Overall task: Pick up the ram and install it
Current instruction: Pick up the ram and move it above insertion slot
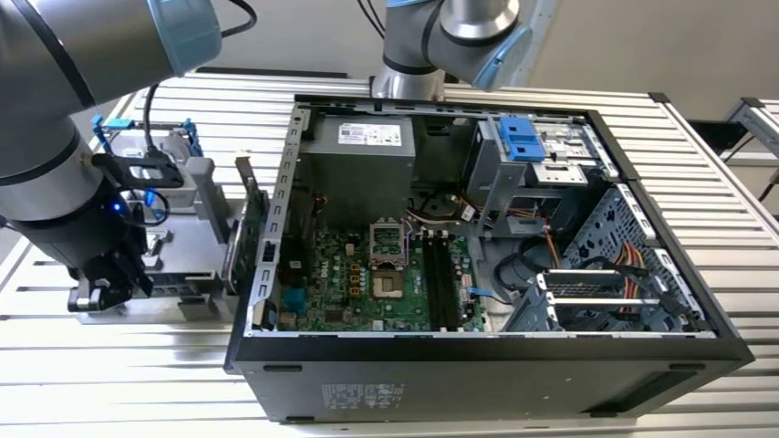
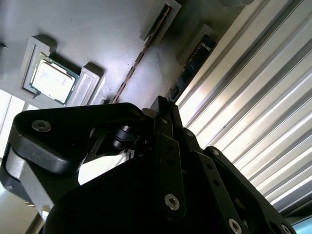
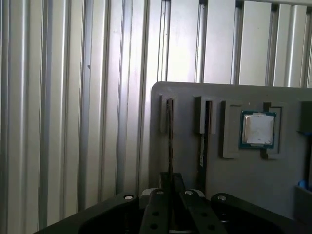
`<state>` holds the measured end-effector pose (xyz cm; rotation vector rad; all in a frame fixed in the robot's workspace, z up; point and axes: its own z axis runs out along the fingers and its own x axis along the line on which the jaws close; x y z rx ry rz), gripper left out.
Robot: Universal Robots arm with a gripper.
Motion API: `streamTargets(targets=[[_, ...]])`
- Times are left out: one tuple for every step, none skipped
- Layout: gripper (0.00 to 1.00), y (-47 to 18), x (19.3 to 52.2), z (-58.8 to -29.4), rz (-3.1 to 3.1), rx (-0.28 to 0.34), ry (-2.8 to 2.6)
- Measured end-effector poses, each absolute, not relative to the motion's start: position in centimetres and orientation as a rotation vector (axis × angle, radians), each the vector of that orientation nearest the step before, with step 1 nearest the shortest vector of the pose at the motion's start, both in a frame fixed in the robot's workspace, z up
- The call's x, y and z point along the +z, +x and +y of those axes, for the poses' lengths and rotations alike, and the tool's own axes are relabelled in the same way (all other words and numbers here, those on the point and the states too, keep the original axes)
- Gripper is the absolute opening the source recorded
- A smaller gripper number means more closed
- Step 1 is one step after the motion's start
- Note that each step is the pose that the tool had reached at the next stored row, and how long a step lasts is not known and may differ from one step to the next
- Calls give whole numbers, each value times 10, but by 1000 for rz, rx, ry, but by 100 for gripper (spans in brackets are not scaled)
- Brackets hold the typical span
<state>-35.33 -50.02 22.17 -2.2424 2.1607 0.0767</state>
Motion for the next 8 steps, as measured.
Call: streamTargets(targets=[[0, -353, 222, -500, 2163, 77, -2240], [0, -353, 222, -500, 2167, 77, -2236], [0, -353, 222, -500, 2173, 77, -2231], [0, -353, 222, -500, 2179, 76, -2224], [0, -353, 223, -500, 2187, 76, -2216], [0, -353, 223, -500, 2195, 76, -2208], [0, -353, 223, -500, 2203, 76, -2199], [0, -353, 224, -500, 2209, 76, -2193]])
